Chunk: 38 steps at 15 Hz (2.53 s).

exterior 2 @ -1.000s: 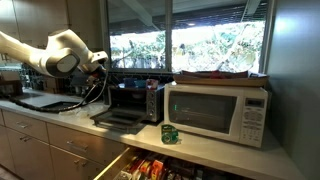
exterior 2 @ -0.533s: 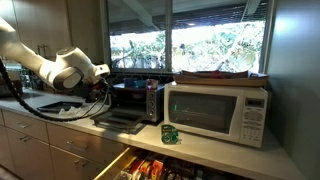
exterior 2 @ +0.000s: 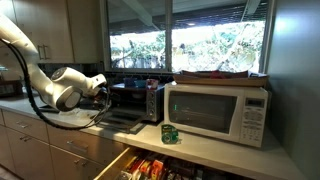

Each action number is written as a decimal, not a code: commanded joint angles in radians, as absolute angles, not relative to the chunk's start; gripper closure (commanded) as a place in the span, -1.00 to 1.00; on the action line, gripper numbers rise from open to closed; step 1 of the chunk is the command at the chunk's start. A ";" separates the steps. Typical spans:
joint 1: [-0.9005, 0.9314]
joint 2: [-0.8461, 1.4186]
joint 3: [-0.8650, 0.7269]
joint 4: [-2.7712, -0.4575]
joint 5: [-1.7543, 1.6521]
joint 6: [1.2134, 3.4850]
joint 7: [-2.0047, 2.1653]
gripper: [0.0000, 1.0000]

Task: Pull the rack in the toaster oven forwards

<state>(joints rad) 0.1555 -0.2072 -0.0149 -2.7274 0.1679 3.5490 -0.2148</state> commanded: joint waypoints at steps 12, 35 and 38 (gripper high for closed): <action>0.077 0.090 0.045 -2.511 0.055 3.725 -0.174 -1.00; 0.096 0.426 0.038 -2.128 0.037 3.751 -0.138 -1.00; 0.097 0.464 0.038 -2.078 0.032 3.744 -0.129 -1.00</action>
